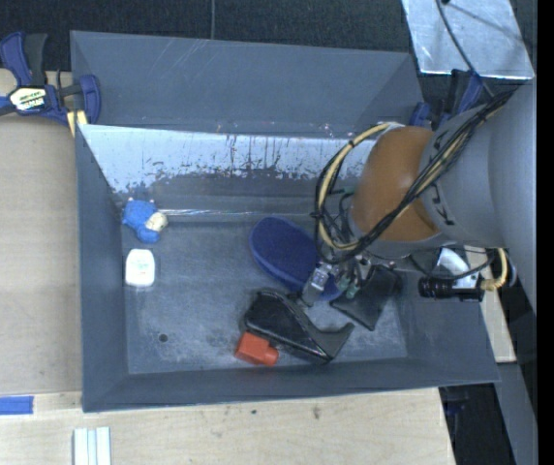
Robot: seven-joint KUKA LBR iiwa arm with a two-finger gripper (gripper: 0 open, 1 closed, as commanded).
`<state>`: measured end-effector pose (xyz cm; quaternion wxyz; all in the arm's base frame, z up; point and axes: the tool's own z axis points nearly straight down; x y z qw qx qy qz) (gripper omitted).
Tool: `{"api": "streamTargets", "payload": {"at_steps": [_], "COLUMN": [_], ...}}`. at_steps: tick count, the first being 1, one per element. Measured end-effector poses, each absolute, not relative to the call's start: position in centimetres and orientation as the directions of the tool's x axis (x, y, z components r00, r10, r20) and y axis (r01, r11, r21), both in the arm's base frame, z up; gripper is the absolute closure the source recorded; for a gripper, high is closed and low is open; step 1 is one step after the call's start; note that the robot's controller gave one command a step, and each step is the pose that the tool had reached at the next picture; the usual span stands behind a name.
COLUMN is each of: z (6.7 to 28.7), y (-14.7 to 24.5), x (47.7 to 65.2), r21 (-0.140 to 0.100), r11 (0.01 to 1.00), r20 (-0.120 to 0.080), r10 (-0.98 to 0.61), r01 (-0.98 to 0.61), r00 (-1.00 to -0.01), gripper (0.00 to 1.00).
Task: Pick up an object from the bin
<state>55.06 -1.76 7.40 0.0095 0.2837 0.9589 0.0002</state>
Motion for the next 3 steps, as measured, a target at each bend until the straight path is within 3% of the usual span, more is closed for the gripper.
{"api": "streamTargets", "payload": {"at_steps": [1,2,3], "z": [7.45,7.48,8.17], "y": [-0.51,-0.27,-0.35], "x": [54.68,54.61,54.85], "r21": [0.006,0.007,0.004], "r11": [0.744,0.746,0.748], "r20": [-0.016,-0.013,-0.007], "r10": [0.668,0.666,0.663], "r01": [0.668,0.666,0.663], "r00": [-0.744,-0.746,-0.748], "gripper": [0.0,1.0,1.0]}}
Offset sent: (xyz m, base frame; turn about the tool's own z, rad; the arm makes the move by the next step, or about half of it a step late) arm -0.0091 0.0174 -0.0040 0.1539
